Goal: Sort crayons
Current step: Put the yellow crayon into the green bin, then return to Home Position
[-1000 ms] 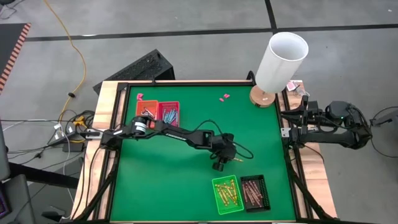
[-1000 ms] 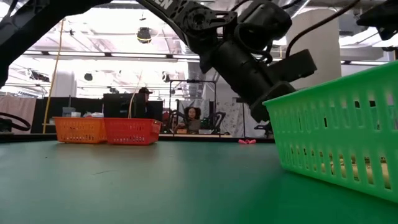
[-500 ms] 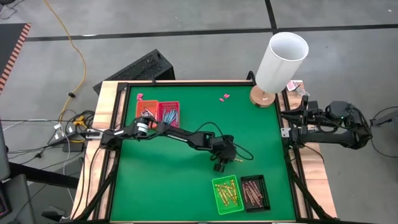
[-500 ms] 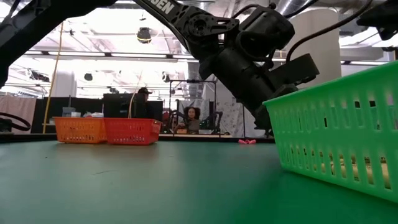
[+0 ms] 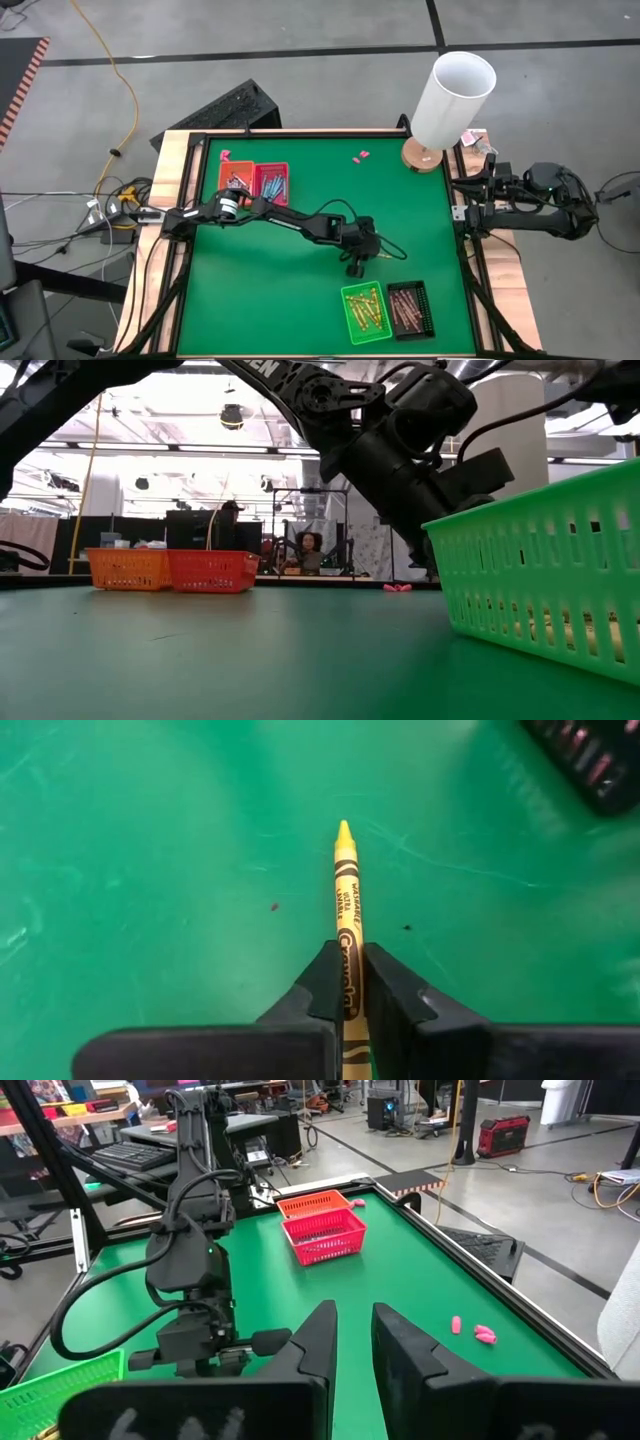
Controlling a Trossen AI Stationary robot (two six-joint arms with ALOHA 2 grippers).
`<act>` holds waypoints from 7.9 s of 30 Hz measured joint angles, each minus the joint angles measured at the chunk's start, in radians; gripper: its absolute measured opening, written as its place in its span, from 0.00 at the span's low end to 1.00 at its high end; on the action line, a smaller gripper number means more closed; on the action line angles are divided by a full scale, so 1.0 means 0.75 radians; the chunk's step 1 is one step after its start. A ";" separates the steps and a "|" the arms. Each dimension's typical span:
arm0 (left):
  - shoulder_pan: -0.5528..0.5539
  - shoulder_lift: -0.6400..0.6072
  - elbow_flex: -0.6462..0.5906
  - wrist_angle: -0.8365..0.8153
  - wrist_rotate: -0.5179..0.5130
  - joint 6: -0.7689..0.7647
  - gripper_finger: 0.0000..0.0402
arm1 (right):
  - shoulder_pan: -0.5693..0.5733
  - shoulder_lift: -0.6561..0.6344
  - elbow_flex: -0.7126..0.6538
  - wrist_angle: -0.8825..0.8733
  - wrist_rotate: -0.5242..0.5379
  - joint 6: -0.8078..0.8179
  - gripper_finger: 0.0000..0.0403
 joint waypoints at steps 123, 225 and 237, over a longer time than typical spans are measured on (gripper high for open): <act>-0.560 -1.346 -0.140 -0.245 -0.760 -0.053 0.26 | 0.003 -0.042 0.070 0.125 -0.206 0.020 0.17; -1.471 -3.197 -2.343 0.583 0.400 -0.024 0.26 | 0.003 -0.043 -0.853 1.315 -0.506 0.071 0.17; -1.470 -3.198 -2.345 0.286 0.110 0.017 0.26 | 0.003 -0.033 -0.997 1.302 -0.453 0.008 0.17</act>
